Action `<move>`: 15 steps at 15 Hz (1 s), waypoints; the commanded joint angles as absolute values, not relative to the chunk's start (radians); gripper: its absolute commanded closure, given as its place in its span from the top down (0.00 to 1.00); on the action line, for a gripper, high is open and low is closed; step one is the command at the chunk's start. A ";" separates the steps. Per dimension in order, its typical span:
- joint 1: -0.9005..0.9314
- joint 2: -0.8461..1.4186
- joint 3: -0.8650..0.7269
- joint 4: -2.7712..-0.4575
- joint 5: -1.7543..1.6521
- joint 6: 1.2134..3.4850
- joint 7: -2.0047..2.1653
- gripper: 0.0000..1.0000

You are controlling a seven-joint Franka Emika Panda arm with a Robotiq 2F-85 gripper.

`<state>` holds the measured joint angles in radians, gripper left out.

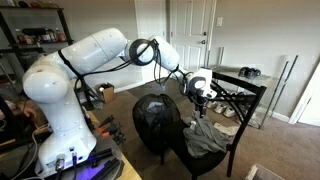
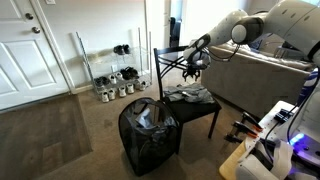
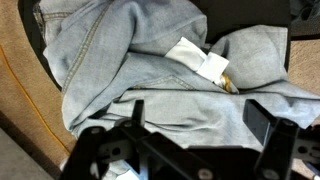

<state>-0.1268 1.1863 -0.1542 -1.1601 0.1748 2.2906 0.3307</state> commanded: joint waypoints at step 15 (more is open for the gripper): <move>-0.252 1.445 -0.037 -0.847 0.288 2.010 0.435 1.00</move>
<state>-0.2196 1.3874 -0.0506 -0.9347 0.2537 2.0806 0.3799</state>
